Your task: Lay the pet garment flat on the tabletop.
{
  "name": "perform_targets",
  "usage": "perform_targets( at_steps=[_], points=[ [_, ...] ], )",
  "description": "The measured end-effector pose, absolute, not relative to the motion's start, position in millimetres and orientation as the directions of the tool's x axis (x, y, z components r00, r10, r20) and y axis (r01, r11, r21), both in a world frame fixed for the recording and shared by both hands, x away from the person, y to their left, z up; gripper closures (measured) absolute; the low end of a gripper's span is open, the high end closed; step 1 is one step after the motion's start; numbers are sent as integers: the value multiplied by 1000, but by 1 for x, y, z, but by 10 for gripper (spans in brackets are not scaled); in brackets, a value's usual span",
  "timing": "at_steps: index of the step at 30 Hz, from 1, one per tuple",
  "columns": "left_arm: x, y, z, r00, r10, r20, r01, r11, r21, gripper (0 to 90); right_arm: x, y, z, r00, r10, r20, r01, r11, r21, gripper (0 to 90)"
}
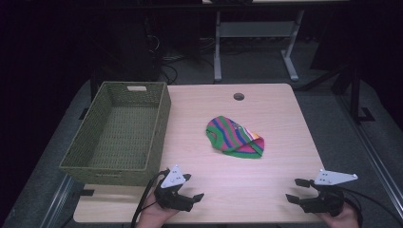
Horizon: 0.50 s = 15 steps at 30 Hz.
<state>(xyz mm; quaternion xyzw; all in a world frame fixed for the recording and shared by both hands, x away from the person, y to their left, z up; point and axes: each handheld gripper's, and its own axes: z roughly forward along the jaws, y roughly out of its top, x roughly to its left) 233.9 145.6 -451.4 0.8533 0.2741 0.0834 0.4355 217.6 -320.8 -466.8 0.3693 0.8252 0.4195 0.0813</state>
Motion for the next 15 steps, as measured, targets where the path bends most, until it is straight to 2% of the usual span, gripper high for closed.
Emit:
perform_targets(
  at_steps=[3, 15],
  points=[
    [233, 146, -450, 836, 537, -113, 398, -452, 798, 205, 220, -320, -467, -719, 672, 179, 541, 379, 751, 260],
    [229, 146, -449, 848, 522, -88, 370, -466, 803, 205, 226, -308, -459, -730, 661, 176, 536, 393, 747, 253]
  ],
)
